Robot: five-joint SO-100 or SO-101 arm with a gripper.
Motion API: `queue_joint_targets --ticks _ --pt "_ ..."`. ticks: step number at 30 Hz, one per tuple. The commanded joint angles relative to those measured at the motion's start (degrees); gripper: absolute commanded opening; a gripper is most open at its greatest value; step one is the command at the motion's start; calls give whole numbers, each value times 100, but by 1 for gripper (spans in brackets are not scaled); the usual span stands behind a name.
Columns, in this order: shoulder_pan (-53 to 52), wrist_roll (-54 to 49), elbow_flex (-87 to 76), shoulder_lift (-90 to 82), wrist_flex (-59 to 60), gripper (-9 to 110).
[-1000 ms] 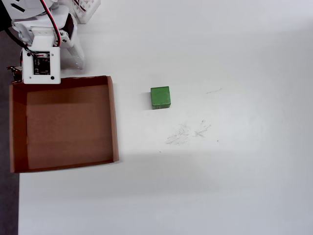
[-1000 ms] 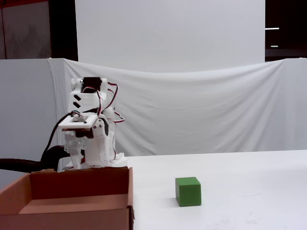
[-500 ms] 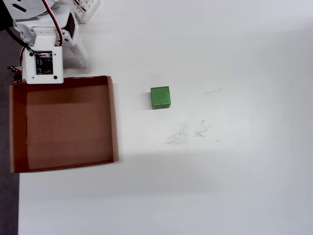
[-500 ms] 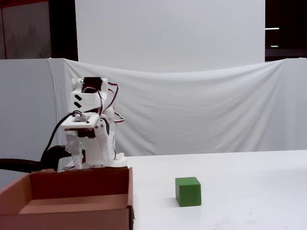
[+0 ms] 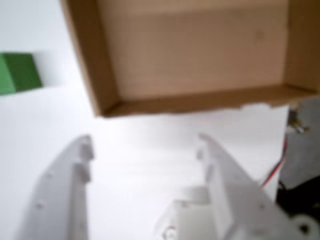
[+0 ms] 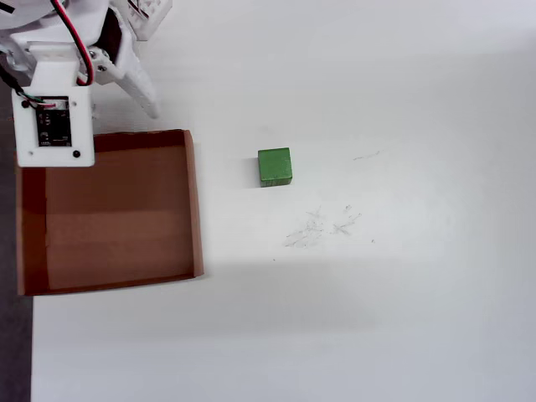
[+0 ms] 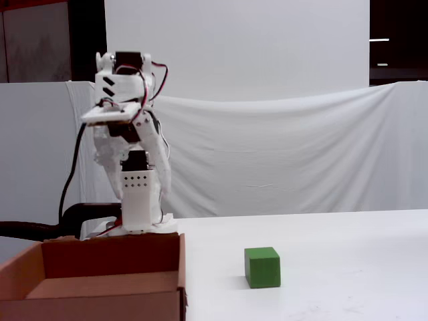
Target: Grasp a green cube and put it in a box.
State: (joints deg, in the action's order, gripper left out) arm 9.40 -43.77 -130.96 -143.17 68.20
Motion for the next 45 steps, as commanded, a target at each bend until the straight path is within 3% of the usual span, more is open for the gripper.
queue_joint_targets --ticks 1,20,33,45 --pt "237 352 967 650 -70 29" --pt "1767 1986 3252 3981 -1116 32" --pt "2707 2083 3076 5080 -1784 34" --pt "2848 2030 2514 5247 -2347 33"
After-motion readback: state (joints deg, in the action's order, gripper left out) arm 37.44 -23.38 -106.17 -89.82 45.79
